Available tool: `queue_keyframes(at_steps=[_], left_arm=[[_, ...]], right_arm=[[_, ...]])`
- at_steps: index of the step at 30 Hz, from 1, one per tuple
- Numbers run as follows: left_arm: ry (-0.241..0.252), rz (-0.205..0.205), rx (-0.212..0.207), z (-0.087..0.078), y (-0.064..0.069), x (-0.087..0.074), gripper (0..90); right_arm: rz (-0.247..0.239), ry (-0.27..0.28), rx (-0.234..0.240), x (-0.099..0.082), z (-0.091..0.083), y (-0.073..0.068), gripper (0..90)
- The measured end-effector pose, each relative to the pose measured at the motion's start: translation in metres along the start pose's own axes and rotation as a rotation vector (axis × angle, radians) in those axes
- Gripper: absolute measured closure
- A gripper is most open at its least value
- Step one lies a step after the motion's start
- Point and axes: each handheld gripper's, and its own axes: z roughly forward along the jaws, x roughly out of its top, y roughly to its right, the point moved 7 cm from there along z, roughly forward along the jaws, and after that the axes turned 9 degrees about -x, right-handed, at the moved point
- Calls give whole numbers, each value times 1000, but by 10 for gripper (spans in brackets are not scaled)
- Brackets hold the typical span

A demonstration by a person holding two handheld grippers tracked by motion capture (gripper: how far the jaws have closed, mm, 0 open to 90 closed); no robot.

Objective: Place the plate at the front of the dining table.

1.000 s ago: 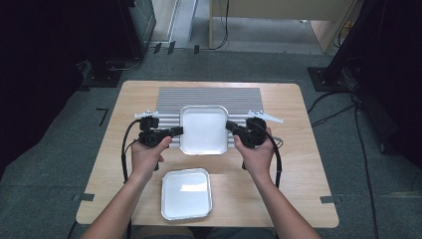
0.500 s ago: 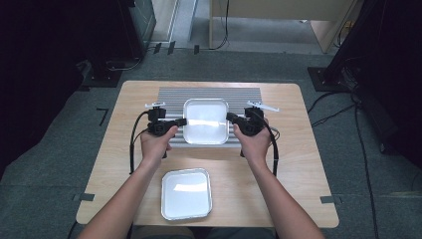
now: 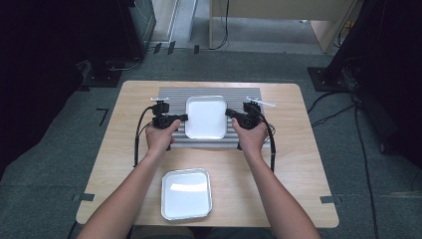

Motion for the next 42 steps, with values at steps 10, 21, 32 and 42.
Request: queue_keyframes(at_steps=[10, 21, 32, 42], left_arm=[[-4, -86, 1, 25, -21, 2, 898], [13, -107, 36, 44, -35, 1, 893], [29, -51, 138, 45, -43, 12, 890], [12, -32, 158, 48, -50, 8, 853]], right_arm=[[26, 2, -23, 4, 24, 8, 875], [60, -2, -56, -1, 49, 25, 880], [122, -17, -102, -11, 73, 27, 884], [153, -39, -113, -21, 88, 30, 883]])
